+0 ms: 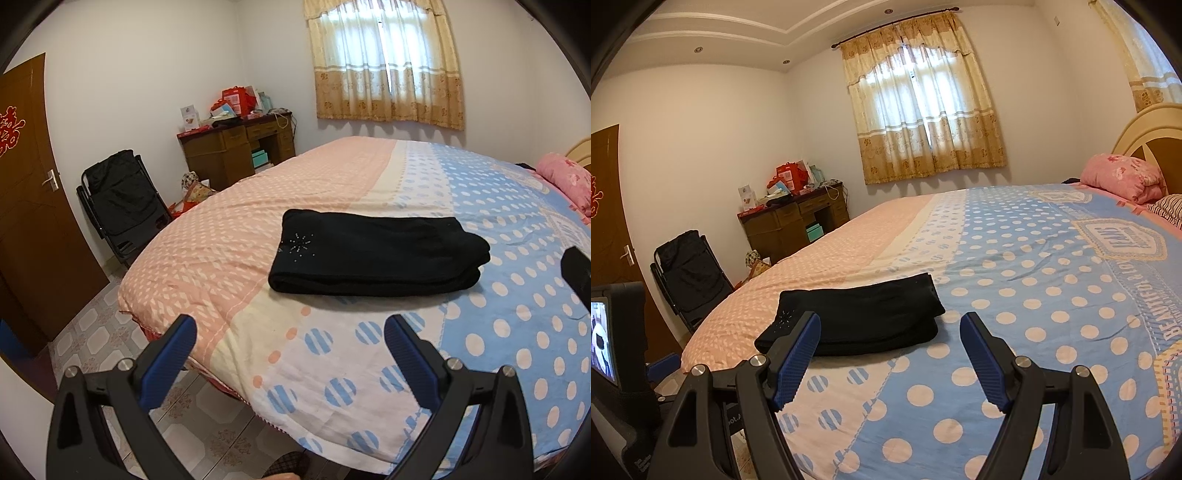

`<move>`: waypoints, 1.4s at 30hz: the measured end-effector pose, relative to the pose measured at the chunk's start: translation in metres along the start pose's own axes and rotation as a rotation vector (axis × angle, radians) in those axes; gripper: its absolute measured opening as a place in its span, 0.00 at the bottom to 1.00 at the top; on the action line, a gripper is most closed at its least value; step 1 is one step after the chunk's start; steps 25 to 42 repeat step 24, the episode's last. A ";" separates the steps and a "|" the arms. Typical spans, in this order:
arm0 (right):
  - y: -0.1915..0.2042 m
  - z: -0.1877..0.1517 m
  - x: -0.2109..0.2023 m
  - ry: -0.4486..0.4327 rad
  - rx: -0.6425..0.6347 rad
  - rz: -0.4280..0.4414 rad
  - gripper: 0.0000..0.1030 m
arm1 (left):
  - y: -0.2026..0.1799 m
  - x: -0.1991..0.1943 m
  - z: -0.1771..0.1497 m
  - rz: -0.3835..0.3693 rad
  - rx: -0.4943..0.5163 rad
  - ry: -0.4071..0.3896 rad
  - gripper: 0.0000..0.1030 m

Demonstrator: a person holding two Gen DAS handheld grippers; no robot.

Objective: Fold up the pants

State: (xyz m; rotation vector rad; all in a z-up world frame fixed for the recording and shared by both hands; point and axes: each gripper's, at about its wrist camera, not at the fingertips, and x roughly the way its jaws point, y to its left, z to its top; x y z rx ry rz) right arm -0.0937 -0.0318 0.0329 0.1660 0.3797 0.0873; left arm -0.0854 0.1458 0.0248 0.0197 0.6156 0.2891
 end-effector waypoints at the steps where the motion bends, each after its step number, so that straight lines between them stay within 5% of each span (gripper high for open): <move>1: 0.000 0.000 0.000 -0.001 0.001 -0.001 0.77 | 0.000 0.000 0.000 0.002 0.002 0.001 1.00; 42: -0.001 -0.002 -0.003 0.003 0.003 -0.033 0.77 | -0.001 0.000 0.000 -0.016 0.000 0.005 1.00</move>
